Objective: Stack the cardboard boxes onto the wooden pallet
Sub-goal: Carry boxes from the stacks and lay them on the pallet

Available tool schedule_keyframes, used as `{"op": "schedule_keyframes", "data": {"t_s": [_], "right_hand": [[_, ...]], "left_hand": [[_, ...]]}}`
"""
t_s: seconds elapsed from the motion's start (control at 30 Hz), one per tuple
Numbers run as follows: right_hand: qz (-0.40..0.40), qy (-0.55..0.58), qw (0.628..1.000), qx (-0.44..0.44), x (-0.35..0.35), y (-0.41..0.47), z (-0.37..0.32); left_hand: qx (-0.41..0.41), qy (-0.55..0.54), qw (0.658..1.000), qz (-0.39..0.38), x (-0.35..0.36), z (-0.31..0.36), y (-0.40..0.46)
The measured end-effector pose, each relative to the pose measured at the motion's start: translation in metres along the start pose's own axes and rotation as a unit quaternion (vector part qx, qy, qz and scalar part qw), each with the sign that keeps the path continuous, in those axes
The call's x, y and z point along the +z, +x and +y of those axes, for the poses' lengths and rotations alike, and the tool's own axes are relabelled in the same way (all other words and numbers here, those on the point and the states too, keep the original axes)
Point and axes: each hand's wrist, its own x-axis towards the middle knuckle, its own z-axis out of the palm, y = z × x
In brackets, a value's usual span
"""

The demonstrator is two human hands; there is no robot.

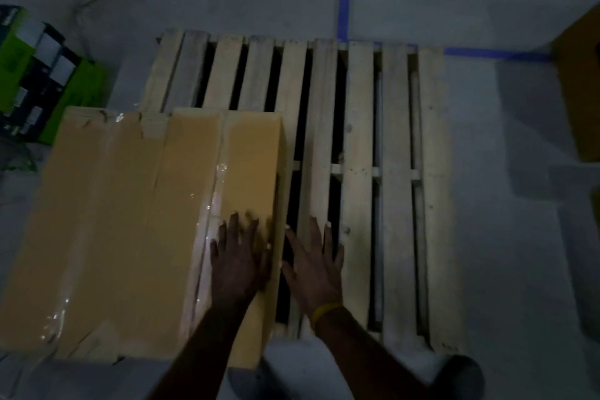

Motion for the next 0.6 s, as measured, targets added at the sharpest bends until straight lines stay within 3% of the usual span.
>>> {"op": "schedule_keyframes", "data": {"t_s": [0.17,0.43,0.6], "right_hand": [[0.077,-0.026,0.997,0.01,-0.063,-0.011,0.088],[0.108,-0.03,0.993,0.023,-0.152,-0.055,0.23],[0.143,-0.05,0.988,0.038,-0.194,-0.086,0.308]], "left_hand": [[0.033,-0.006,0.999,-0.011,0.014,0.095,-0.011],[0.049,-0.01,0.999,0.02,0.028,0.253,-0.049],[0.054,-0.043,0.998,-0.011,0.052,0.35,-0.073]]}}
